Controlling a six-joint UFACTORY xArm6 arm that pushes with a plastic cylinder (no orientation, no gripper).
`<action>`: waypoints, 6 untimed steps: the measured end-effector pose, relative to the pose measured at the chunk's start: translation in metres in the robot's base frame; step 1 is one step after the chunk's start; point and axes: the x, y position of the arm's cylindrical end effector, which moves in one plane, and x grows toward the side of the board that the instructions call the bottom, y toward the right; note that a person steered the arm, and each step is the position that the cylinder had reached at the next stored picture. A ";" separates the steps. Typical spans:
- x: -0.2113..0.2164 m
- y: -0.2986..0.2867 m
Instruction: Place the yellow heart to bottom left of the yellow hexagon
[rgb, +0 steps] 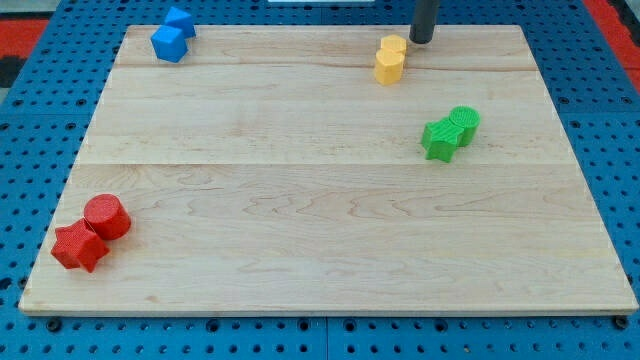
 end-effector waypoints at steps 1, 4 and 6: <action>0.000 0.000; 0.036 0.005; 0.038 0.005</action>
